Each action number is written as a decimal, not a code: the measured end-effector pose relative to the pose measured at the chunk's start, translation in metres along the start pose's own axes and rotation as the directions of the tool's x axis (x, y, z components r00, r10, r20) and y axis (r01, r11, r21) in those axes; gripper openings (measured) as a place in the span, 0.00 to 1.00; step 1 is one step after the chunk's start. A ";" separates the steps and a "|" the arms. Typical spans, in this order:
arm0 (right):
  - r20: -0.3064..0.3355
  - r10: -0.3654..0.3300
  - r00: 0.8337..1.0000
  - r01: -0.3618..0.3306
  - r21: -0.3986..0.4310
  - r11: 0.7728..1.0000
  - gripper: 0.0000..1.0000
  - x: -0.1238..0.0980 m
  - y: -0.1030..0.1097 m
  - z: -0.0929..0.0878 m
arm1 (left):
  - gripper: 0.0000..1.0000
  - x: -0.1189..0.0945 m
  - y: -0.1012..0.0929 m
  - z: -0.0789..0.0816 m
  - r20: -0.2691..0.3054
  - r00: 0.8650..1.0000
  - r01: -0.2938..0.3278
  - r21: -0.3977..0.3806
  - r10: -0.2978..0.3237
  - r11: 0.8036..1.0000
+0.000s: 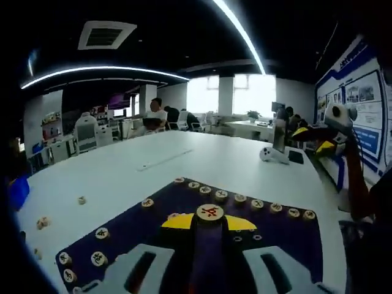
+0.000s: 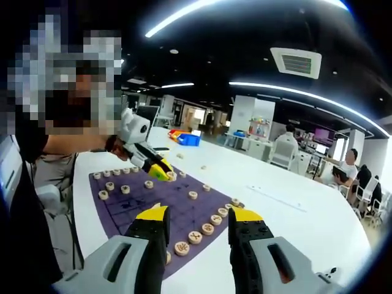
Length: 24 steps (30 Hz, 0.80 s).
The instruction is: Pick up the chess pieces one by one and place each piece onto its starting position on the chessboard, setting the pieces on their correct points until all the chess pieces are arranged in the starting layout
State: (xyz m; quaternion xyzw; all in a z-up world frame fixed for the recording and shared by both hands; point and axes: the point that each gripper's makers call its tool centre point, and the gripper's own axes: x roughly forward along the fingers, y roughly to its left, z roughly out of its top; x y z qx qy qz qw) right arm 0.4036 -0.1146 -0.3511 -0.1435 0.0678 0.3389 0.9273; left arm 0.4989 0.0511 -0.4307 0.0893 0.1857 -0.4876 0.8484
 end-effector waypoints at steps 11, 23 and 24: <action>0.003 -0.003 1.000 0.003 -0.002 1.000 0.39 -0.002 -0.001 0.001 | 0.19 0.031 -0.011 -0.039 -0.137 0.991 0.012 0.006 -0.011 1.000; 0.009 -0.006 1.000 0.006 -0.004 1.000 0.39 -0.003 -0.001 0.003 | 0.19 0.035 -0.005 -0.055 -0.205 0.979 -0.014 0.004 0.014 1.000; 0.009 -0.006 1.000 0.006 -0.004 1.000 0.39 -0.003 -0.001 0.003 | 0.19 0.034 -0.005 -0.055 -0.206 0.979 -0.014 0.009 0.015 1.000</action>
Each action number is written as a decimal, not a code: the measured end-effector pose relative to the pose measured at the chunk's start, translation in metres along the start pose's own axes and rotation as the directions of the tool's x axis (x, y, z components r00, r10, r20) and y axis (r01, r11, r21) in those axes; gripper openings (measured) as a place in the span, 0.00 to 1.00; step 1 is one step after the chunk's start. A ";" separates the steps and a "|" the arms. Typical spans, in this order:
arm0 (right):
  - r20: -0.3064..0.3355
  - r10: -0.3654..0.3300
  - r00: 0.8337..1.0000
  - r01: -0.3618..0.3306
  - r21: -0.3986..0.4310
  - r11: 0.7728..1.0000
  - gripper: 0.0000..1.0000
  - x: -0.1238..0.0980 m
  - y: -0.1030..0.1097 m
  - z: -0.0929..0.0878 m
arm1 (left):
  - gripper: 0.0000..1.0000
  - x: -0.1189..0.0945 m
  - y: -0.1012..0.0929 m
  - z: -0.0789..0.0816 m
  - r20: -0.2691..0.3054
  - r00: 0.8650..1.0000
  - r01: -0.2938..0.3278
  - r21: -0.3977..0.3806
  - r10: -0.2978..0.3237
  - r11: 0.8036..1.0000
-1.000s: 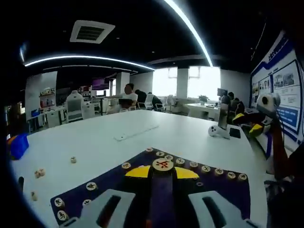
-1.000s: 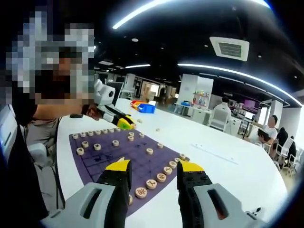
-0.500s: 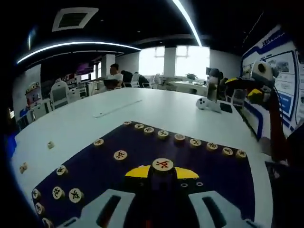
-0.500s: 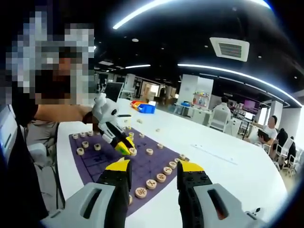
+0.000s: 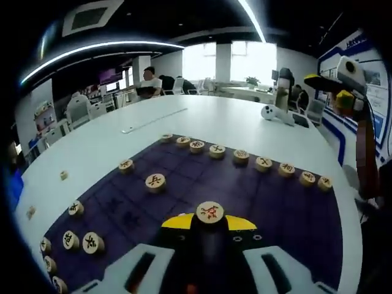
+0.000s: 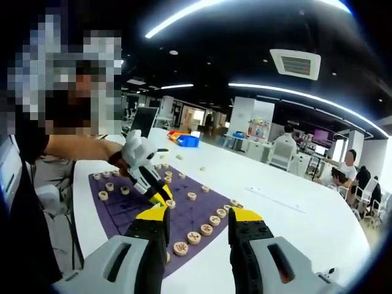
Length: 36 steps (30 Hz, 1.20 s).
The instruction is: Pick up the chess pieces one by one and place each piece onto its starting position on the chessboard, setting the pieces on their correct points until all the chess pieces are arranged in the starting layout
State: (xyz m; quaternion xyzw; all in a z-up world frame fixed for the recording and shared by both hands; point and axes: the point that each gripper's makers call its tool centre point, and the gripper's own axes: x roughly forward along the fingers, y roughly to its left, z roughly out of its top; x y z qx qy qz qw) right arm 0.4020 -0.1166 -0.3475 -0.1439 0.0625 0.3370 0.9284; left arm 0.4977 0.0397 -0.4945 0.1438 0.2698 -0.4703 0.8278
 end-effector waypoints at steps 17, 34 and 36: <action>0.002 0.003 1.000 -0.003 -0.006 1.000 0.39 0.000 0.003 0.002 | 0.29 -0.102 0.001 0.074 0.277 0.957 -0.082 -0.035 0.089 0.996; -0.009 0.013 1.000 -0.013 -0.008 1.000 0.39 0.004 0.007 0.000 | 0.39 -0.202 0.013 0.052 0.433 0.875 -0.173 -0.136 0.216 0.975; -0.010 0.012 1.000 -0.012 -0.007 1.000 0.39 0.004 0.007 -0.001 | 0.41 -0.208 0.016 0.045 0.433 0.871 -0.183 -0.149 0.231 0.972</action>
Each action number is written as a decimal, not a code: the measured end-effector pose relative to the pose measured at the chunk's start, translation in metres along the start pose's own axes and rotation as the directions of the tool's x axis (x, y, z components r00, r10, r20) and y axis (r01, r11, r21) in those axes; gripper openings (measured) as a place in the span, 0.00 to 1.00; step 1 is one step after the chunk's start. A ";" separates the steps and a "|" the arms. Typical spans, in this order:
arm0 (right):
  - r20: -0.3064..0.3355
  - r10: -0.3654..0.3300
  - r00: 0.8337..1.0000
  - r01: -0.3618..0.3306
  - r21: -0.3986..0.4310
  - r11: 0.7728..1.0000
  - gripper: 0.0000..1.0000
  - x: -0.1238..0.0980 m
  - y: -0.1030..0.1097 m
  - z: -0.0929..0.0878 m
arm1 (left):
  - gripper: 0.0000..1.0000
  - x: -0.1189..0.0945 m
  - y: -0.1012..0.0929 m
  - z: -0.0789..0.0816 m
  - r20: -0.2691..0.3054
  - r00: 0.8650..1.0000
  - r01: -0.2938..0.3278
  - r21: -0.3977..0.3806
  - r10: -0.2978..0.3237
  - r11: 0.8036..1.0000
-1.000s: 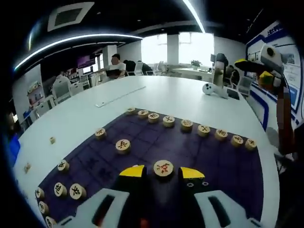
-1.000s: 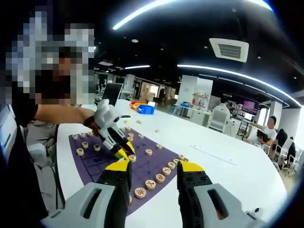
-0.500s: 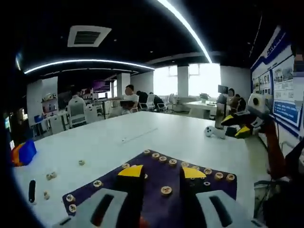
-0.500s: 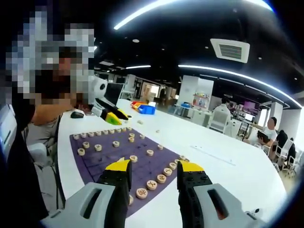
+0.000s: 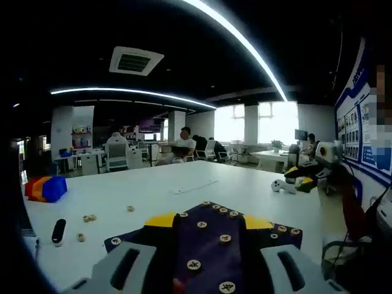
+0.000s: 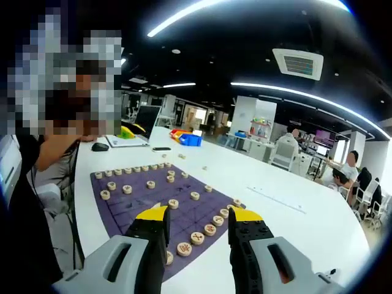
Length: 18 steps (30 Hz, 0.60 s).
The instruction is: Pick up the chess pieces one by one and place each piece onto its starting position on the chessboard, setting the pieces on their correct points until all the chess pieces are arranged in the starting layout
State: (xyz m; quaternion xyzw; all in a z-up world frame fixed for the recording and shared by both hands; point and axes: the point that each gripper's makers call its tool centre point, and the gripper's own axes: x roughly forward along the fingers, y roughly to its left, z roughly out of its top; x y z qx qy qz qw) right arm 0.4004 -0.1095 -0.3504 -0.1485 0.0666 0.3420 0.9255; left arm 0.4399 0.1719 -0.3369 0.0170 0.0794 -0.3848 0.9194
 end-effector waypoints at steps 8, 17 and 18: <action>0.002 0.002 1.000 -0.002 -0.004 1.000 0.39 -0.001 0.001 0.001 | 0.48 -0.014 0.002 -0.008 0.012 1.000 -0.021 -0.016 0.021 1.000; 0.001 0.004 1.000 -0.004 -0.002 1.000 0.39 0.000 0.001 0.000 | 0.48 -0.020 0.010 -0.007 0.014 0.999 -0.047 -0.024 0.047 0.999; 0.001 0.004 1.000 -0.004 -0.002 1.000 0.39 0.000 0.001 0.000 | 0.48 -0.020 0.011 -0.007 0.013 0.999 -0.048 -0.024 0.048 0.999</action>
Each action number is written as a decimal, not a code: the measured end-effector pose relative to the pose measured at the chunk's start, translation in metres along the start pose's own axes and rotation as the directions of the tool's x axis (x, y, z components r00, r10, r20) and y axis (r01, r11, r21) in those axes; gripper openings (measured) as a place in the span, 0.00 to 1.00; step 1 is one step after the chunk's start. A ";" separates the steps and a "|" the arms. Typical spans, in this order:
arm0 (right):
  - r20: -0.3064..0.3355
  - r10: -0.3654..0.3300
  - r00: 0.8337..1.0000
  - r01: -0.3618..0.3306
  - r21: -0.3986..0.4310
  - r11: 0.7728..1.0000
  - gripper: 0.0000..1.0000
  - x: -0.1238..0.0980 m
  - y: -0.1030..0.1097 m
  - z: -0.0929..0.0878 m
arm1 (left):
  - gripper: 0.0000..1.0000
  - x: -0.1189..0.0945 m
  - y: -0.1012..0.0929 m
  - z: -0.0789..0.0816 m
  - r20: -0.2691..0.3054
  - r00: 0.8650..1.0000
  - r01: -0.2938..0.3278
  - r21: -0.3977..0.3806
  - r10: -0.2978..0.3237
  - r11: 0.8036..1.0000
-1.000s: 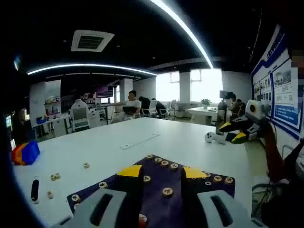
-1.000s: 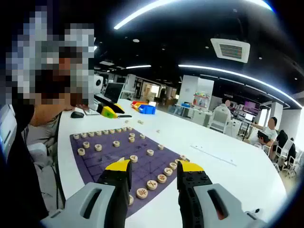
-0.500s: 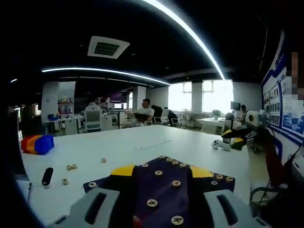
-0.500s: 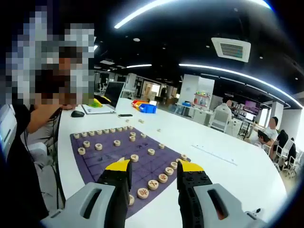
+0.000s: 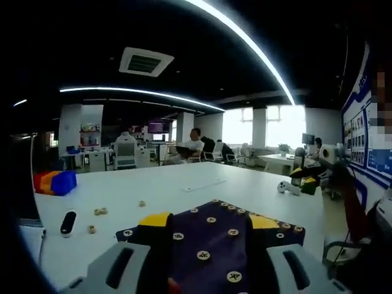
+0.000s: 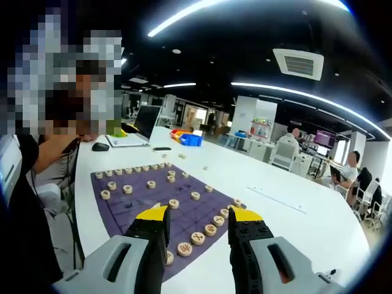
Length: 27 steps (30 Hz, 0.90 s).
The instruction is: Pick up the chess pieces one by one and place each piece onto its starting position on the chessboard, setting the pieces on their correct points until all the chess pieces are arranged in the starting layout
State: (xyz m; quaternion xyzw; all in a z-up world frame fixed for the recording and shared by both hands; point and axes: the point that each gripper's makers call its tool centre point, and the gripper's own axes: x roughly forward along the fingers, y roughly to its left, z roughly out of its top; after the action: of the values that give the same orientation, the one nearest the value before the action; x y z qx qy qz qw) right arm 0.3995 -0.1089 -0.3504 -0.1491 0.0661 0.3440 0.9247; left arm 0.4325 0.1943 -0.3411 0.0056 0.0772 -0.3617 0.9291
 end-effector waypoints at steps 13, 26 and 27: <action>-0.005 0.003 1.000 -0.003 0.001 1.000 0.39 0.001 0.001 -0.001 | 0.42 0.008 0.024 -0.003 -0.030 0.997 -0.076 -0.009 0.075 0.997; -0.006 0.001 1.000 -0.001 0.003 1.000 0.39 0.002 -0.001 -0.002 | 0.40 0.054 0.089 -0.008 -0.115 0.977 -0.190 -0.074 0.181 0.979; -0.006 -0.001 1.000 0.001 0.003 1.000 0.39 0.002 -0.001 -0.002 | 0.40 0.059 0.094 -0.009 -0.122 0.975 -0.199 -0.086 0.188 0.976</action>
State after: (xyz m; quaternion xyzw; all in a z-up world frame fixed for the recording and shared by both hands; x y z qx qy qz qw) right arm 0.4016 -0.1094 -0.3526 -0.1489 0.0695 0.3432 0.9248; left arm 0.5376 0.2248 -0.3633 -0.0120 0.1465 -0.2644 0.9532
